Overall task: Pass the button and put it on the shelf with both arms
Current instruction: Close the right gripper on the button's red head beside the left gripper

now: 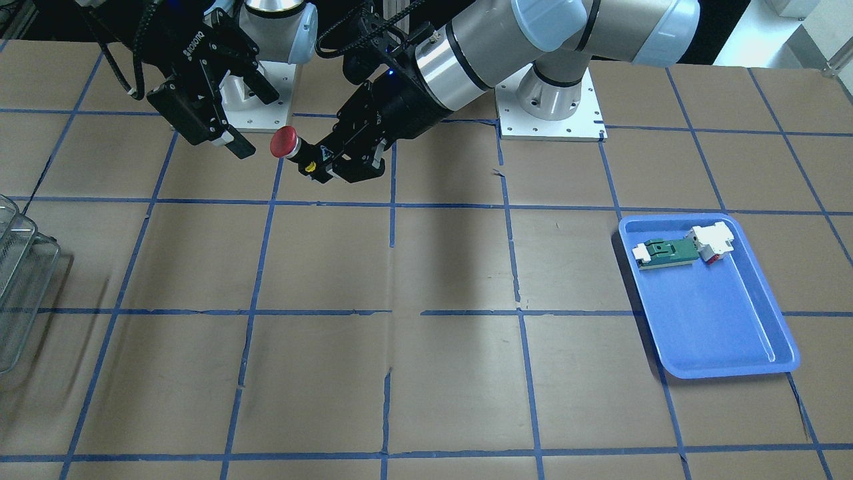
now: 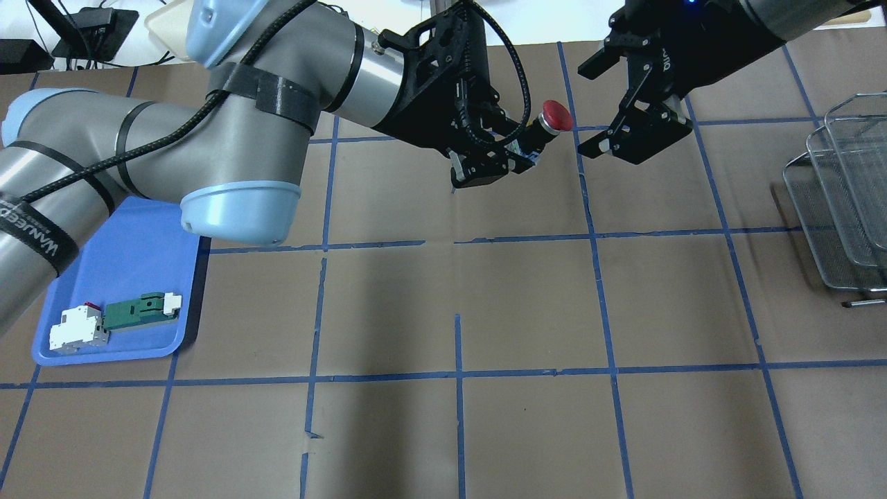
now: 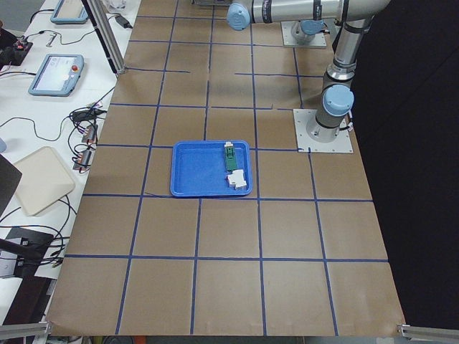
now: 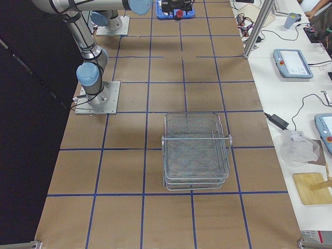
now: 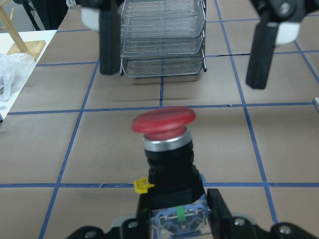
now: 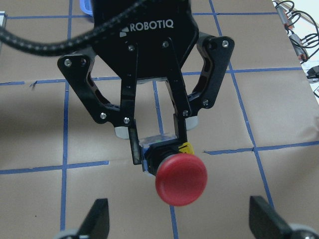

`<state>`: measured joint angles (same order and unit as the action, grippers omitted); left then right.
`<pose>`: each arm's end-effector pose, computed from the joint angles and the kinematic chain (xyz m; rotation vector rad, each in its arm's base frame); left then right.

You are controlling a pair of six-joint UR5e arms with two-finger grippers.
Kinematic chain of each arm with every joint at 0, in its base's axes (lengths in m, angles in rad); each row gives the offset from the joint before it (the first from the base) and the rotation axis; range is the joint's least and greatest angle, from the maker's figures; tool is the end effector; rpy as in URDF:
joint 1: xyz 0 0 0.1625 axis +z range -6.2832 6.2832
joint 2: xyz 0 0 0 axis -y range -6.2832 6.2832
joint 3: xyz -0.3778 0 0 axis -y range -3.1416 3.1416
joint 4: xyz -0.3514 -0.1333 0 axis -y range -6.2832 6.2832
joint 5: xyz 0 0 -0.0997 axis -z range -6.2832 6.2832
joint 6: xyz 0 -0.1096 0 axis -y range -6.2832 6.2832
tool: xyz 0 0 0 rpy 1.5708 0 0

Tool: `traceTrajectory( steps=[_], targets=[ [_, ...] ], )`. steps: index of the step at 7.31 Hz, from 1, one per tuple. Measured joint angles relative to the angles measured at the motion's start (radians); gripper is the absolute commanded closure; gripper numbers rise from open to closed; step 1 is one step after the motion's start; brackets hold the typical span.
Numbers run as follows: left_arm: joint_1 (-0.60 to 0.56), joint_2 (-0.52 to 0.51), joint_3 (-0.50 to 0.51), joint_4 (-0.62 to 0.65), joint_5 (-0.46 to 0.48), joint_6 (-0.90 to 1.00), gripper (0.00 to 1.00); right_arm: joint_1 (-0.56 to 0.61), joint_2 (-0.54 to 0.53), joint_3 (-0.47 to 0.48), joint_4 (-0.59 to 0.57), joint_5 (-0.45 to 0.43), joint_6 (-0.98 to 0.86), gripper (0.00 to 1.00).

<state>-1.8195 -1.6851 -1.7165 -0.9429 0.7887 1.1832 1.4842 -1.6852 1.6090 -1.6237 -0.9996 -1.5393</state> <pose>-0.3280 -0.4364 0.4108 -1.7598 -1.7350 0.8669 0.1557 -0.4331 0.4860 -1.8678 2.0238 -0.7096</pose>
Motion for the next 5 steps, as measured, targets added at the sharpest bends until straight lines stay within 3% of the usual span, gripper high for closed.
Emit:
traceTrajectory(
  steps=[5],
  targets=[
    [-0.007,0.003,-0.008,0.028,-0.015,-0.011,1.0,0.022,0.013,0.006,0.001,0.005,0.008,0.0]
  ],
)
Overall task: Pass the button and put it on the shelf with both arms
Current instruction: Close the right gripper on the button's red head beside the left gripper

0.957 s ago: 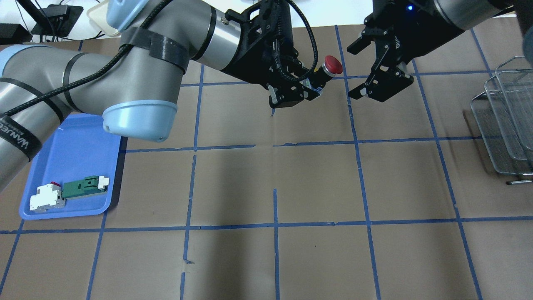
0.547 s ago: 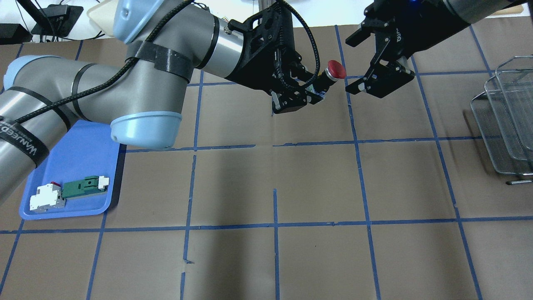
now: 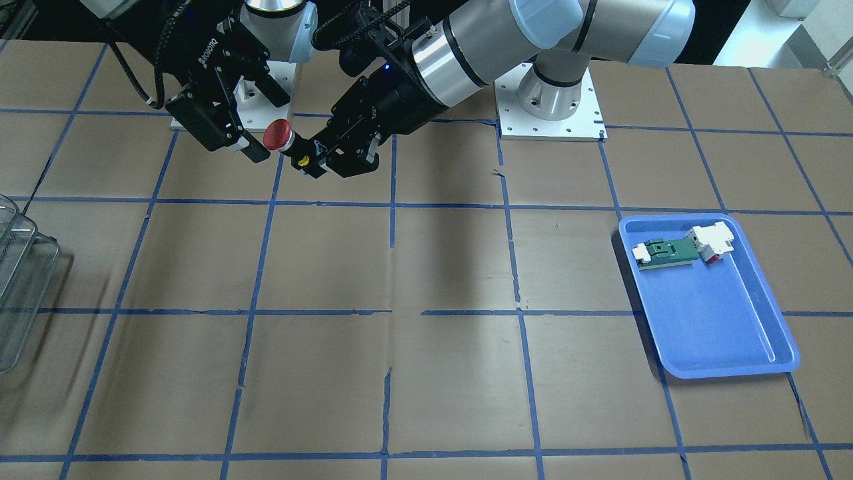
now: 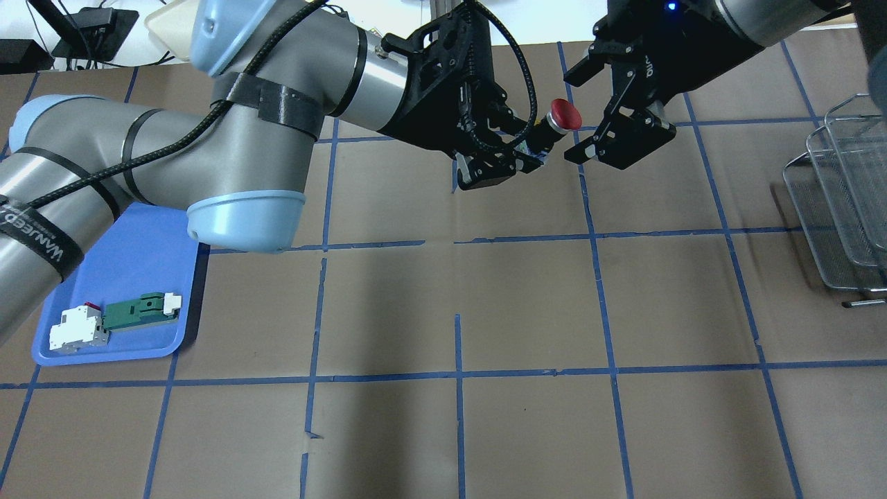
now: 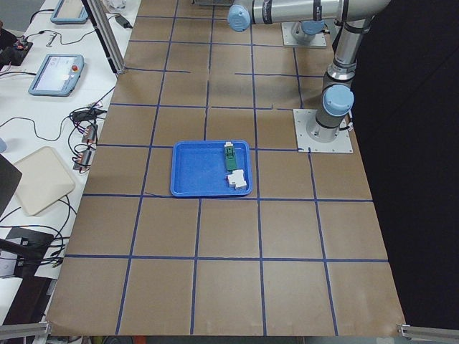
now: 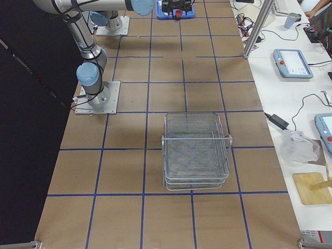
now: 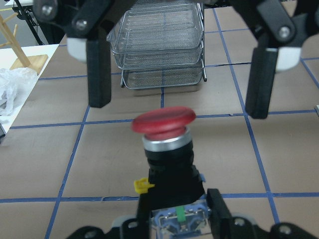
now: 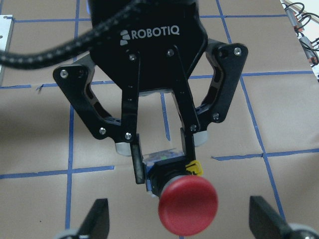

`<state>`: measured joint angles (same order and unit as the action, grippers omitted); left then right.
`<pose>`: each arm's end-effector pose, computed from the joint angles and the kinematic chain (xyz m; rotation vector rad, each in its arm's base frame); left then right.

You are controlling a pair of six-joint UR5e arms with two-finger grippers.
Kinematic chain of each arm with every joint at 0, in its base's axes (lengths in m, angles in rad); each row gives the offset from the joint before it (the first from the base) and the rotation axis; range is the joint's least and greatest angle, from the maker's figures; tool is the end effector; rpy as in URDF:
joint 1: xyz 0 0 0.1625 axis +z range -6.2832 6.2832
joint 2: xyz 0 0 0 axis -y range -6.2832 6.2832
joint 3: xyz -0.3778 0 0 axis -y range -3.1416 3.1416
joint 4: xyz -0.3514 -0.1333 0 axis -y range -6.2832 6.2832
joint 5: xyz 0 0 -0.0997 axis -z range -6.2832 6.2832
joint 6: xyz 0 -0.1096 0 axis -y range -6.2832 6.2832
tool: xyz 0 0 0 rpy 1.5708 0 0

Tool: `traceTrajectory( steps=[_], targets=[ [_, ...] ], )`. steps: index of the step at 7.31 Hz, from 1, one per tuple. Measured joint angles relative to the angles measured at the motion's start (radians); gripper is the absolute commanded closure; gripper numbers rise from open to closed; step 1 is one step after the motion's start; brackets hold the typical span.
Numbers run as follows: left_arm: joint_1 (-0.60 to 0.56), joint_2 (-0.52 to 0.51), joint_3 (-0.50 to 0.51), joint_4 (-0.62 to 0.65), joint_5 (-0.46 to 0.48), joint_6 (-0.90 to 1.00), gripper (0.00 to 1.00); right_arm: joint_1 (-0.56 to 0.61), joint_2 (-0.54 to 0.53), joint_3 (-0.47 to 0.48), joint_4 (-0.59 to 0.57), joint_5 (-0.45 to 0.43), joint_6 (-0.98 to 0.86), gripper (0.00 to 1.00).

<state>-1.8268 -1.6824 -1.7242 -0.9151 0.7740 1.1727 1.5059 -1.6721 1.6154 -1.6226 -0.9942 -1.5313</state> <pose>-0.3320 -0.4326 0.4130 -1.7566 -1.7148 0.8897 0.1653 -0.4333 0.4777 -1.8622 2.0017 -0.6841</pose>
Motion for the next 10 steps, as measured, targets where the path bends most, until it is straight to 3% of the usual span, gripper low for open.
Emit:
traceTrajectory(
  steps=[2,3,4,6,10],
  targets=[
    [-0.001,0.004,-0.008,0.0,0.0,0.001,1.0,0.004,0.009,0.002,0.001,0.0,0.001,0.0],
    [-0.002,0.009,-0.018,0.002,0.0,0.003,1.0,0.006,0.018,0.002,0.001,0.001,0.001,0.14],
    [-0.002,0.016,-0.028,0.002,0.001,0.006,1.0,0.009,0.021,0.002,0.001,0.01,0.0,0.16],
    [-0.002,0.022,-0.045,0.025,0.0,0.008,1.0,0.012,0.023,0.001,0.007,0.031,0.001,0.31],
    [-0.002,0.025,-0.054,0.054,-0.002,0.002,1.0,0.013,0.024,0.003,0.016,0.025,0.003,0.33]
  ],
)
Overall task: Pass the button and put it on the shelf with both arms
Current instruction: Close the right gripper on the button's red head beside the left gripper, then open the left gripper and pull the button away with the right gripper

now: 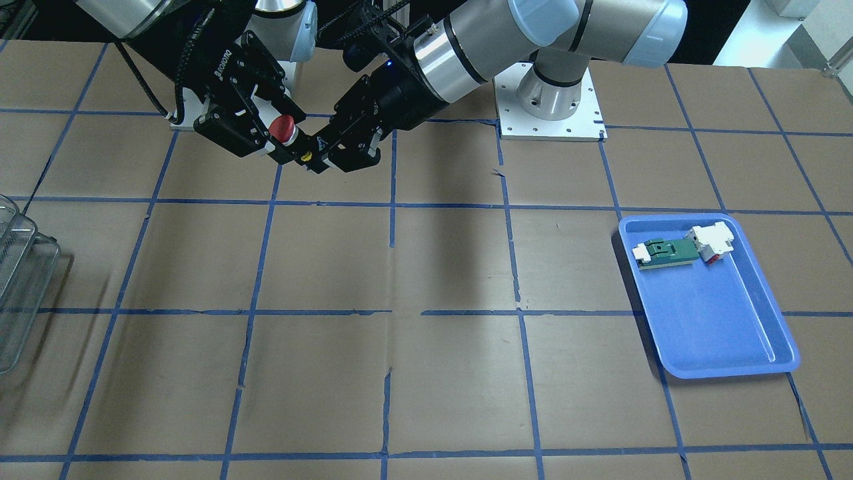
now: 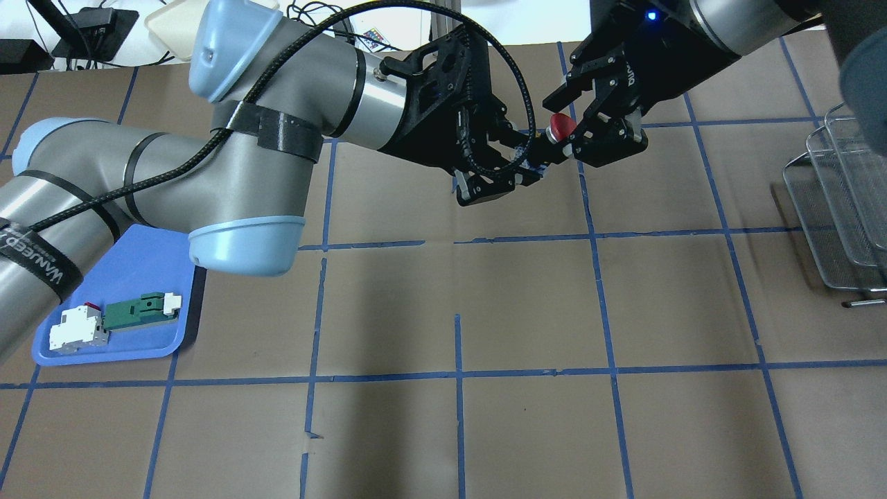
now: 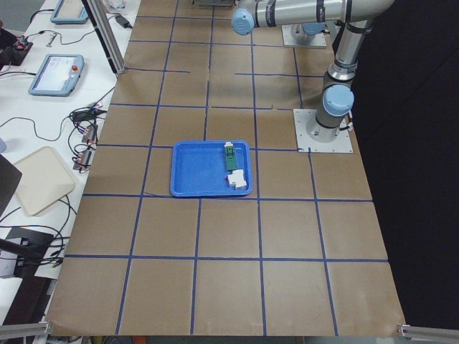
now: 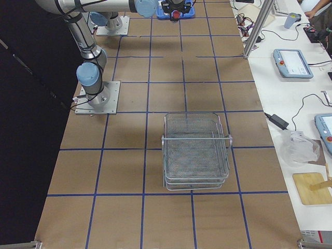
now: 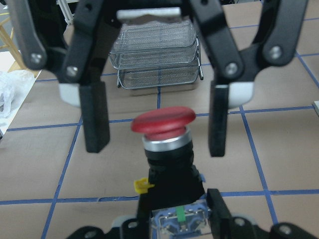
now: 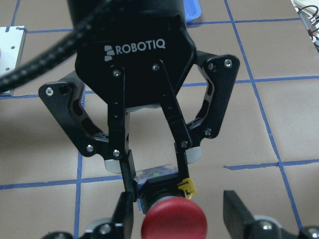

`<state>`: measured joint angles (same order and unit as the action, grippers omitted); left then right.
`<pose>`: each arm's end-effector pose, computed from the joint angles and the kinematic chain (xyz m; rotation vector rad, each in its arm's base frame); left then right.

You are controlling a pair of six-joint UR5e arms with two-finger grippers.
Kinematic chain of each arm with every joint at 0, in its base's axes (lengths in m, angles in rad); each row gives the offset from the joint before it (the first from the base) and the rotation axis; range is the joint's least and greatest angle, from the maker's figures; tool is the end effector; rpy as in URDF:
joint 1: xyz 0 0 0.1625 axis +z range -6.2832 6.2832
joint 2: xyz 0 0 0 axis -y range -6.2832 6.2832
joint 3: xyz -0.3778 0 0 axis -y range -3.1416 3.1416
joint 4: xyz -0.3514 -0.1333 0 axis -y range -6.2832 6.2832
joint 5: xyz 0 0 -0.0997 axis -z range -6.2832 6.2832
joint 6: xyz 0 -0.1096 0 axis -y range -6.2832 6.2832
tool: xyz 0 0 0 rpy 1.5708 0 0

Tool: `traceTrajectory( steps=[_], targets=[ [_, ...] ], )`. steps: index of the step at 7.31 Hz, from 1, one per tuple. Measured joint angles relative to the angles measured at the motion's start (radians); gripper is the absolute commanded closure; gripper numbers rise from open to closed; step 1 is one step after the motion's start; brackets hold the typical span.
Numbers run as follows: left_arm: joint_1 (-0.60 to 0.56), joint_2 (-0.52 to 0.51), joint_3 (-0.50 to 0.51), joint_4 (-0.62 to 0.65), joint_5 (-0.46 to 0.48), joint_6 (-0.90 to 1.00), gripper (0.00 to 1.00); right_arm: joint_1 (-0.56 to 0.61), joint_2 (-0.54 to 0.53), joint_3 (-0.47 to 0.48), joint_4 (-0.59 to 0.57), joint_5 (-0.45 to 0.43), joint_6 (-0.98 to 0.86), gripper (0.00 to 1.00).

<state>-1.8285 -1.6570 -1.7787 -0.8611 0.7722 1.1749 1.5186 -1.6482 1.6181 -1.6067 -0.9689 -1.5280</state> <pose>-0.3299 -0.4207 0.4073 -1.7700 -1.7018 0.9192 0.1728 -0.4371 0.4662 -1.8289 1.9705 -0.6552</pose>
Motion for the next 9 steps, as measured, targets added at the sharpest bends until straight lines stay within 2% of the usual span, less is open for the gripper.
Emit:
traceTrajectory(
  steps=[1,2,4,5,6,9],
  targets=[
    [0.0,0.003,0.0,0.001,0.0,-0.001,1.0,0.0,0.001,0.0,0.001,-0.003,0.0,0.75],
    [0.0,0.004,0.0,0.001,-0.001,-0.002,1.0,0.0,0.0,0.0,0.001,-0.006,-0.002,0.97],
    [0.0,0.006,0.0,0.001,-0.001,-0.002,1.0,0.0,-0.006,-0.001,0.0,-0.008,-0.007,1.0],
    [0.0,0.006,-0.001,0.002,0.0,-0.002,0.04,0.0,-0.006,-0.001,0.0,-0.008,-0.009,1.0],
    [0.0,0.003,-0.001,0.013,0.002,0.0,0.0,0.0,-0.007,-0.001,0.0,-0.008,-0.011,1.0],
    [0.011,0.006,0.003,0.098,0.014,-0.059,0.0,0.0,-0.005,0.0,0.001,-0.008,-0.014,1.0]
  ],
)
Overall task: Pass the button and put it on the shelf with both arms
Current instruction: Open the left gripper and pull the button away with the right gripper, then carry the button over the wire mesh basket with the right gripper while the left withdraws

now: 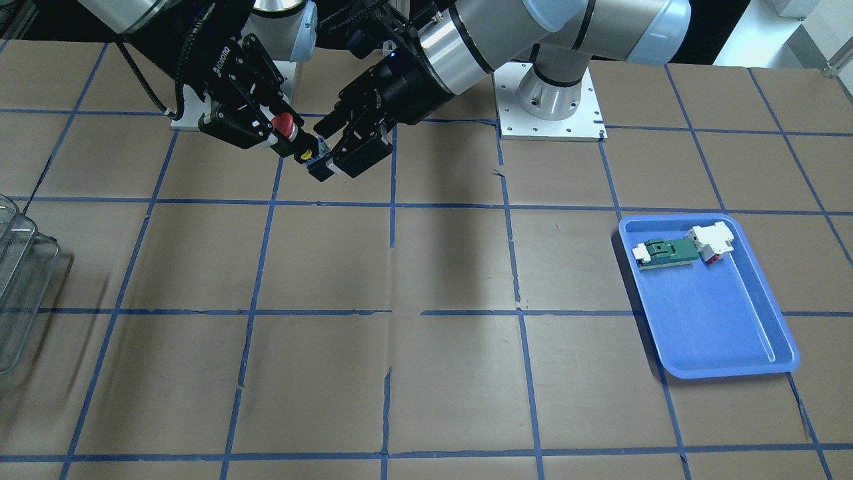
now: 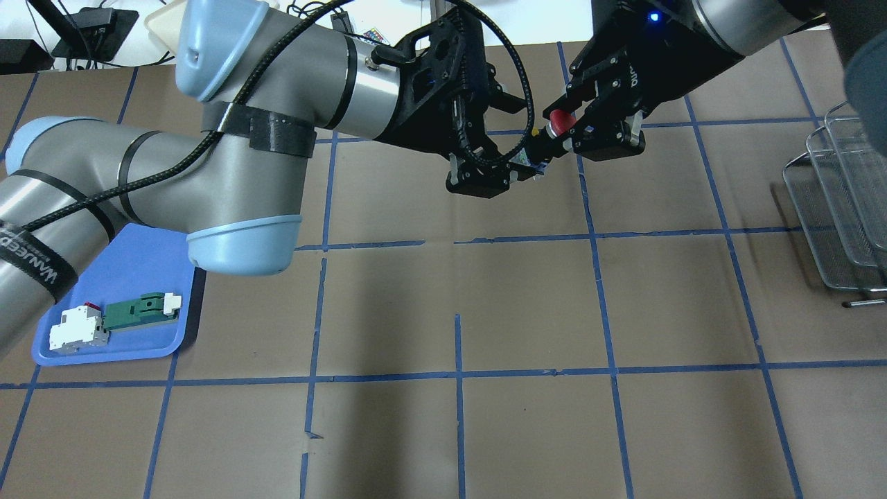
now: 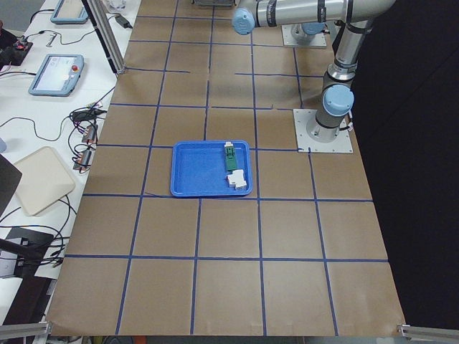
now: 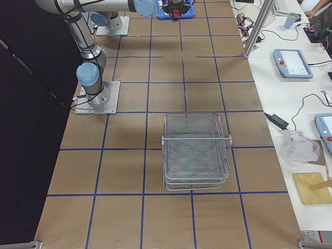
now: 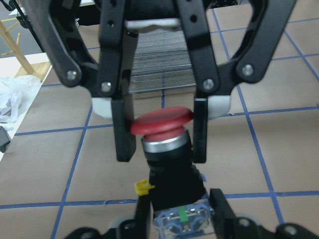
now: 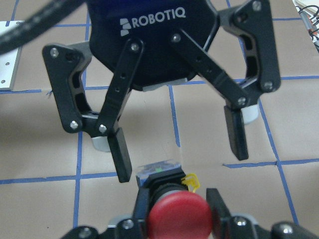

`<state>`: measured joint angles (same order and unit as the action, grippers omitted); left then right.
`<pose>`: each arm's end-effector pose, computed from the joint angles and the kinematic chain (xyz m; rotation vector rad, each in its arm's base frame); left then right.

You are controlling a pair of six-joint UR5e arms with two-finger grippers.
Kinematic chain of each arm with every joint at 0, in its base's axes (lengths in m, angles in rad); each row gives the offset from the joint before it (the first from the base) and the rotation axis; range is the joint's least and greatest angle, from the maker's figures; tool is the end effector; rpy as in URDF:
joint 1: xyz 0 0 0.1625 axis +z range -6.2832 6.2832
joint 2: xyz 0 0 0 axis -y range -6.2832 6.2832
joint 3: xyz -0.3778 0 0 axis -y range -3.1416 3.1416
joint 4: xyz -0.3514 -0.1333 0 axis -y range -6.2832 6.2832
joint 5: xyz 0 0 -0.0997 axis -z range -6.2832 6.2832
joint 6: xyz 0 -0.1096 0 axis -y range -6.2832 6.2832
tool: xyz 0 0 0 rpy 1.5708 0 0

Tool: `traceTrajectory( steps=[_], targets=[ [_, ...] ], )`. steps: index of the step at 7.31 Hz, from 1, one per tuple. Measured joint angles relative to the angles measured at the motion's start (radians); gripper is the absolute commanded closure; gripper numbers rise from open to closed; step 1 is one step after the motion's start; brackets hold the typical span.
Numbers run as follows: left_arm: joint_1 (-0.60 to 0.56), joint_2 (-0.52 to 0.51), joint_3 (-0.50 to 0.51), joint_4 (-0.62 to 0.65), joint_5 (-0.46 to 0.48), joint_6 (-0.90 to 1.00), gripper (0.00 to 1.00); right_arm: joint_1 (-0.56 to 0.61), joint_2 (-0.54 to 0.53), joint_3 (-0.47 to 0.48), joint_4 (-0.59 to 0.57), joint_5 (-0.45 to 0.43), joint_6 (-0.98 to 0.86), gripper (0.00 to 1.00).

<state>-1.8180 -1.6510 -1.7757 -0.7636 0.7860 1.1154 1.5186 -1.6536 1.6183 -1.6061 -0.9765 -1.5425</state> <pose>-0.3249 -0.4260 0.4228 -1.7532 -1.7322 1.0201 0.1722 -0.4354 0.4679 -1.8522 1.9645 -0.6581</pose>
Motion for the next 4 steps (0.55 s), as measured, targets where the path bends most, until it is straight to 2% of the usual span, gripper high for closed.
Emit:
traceTrajectory(
  steps=[2,4],
  targets=[
    [0.023,0.011,0.008,-0.019,0.032,-0.117,0.0,-0.022,0.009,0.001,-0.003,-0.044,-0.002,1.0],
    [0.07,0.014,0.024,-0.097,0.107,-0.188,0.0,-0.109,0.025,-0.001,-0.015,-0.231,-0.023,1.0]
  ],
)
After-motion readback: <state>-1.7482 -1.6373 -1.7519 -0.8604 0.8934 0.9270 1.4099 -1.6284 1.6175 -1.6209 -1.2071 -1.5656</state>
